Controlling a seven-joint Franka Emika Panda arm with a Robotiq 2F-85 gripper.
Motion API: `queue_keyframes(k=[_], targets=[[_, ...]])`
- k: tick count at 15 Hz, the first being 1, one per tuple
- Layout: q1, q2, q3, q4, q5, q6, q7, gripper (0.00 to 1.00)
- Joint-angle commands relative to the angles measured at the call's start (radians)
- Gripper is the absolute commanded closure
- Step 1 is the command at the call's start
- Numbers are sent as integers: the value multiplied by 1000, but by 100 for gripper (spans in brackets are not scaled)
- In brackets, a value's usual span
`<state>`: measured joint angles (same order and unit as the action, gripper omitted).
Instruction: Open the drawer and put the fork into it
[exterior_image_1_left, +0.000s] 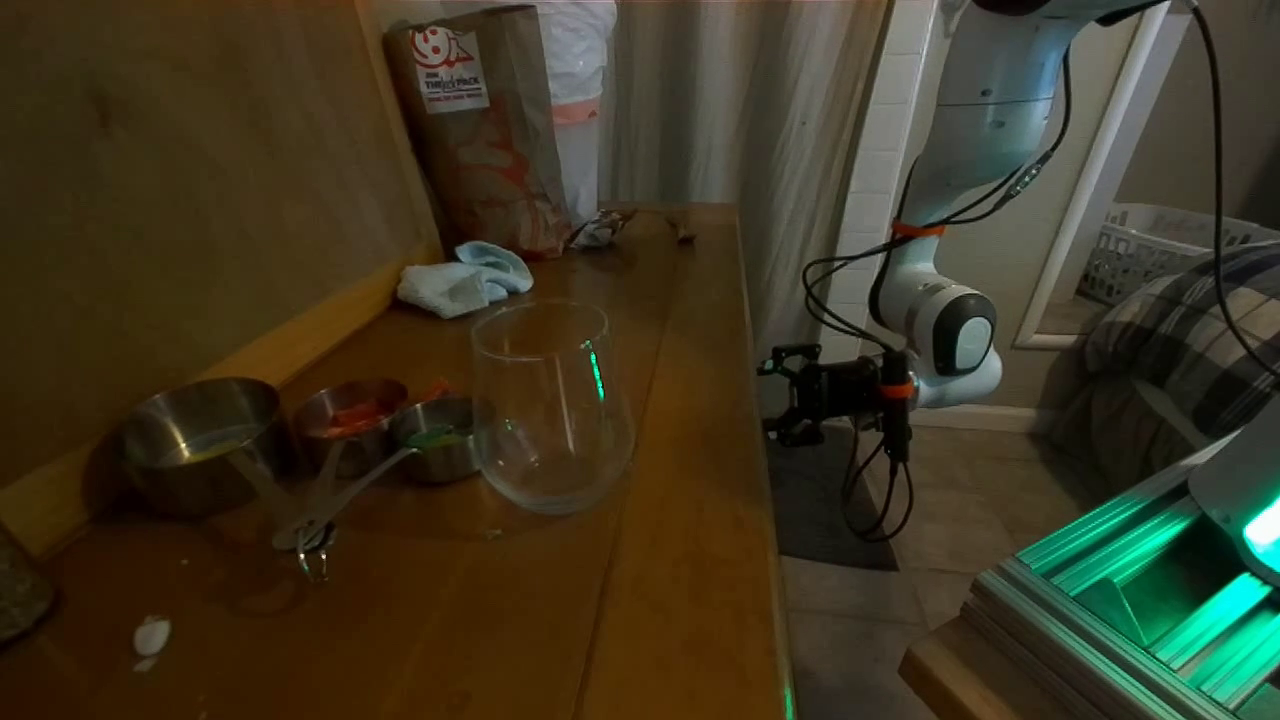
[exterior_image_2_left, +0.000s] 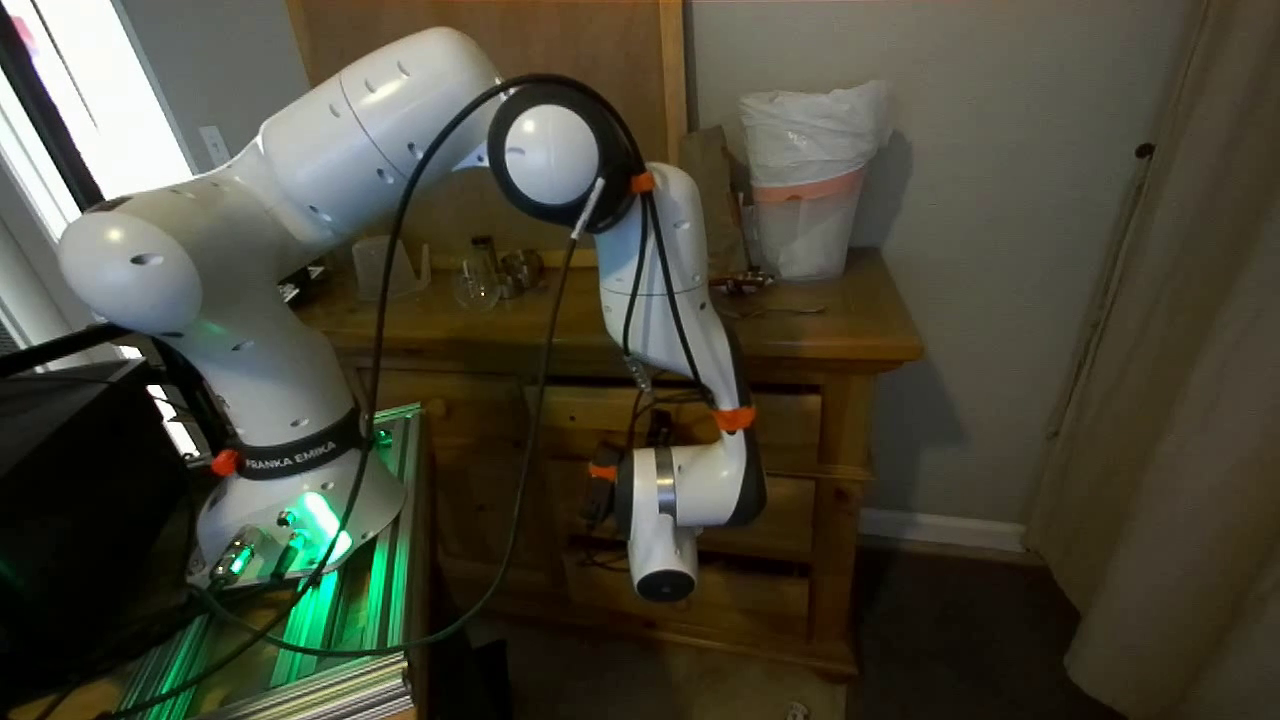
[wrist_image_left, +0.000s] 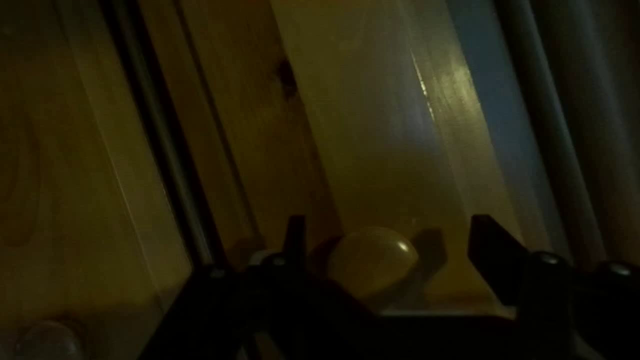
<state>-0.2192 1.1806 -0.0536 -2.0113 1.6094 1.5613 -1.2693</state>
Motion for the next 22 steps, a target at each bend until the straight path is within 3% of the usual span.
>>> queue_keyframes(k=[1, 2, 3, 5, 6, 7, 13, 14, 15, 18, 22], targets=[[23, 49, -15, 51, 38, -45, -10, 47], [24, 53, -15, 56, 37, -50, -9, 24], [24, 57, -16, 61, 37, -53, -9, 13], [23, 65, -18, 69, 36, -64, -10, 12], [23, 68, -19, 72, 35, -68, -10, 22], [23, 69, -20, 73, 34, -72, -10, 1], [25, 70, -25, 83, 35, -75, -26, 0], [25, 71, -25, 85, 34, -75, -27, 2], [25, 72, -25, 87, 34, -76, -29, 21], [26, 73, -25, 90, 34, -75, -34, 34], [27, 75, -25, 92, 33, -74, -34, 64]])
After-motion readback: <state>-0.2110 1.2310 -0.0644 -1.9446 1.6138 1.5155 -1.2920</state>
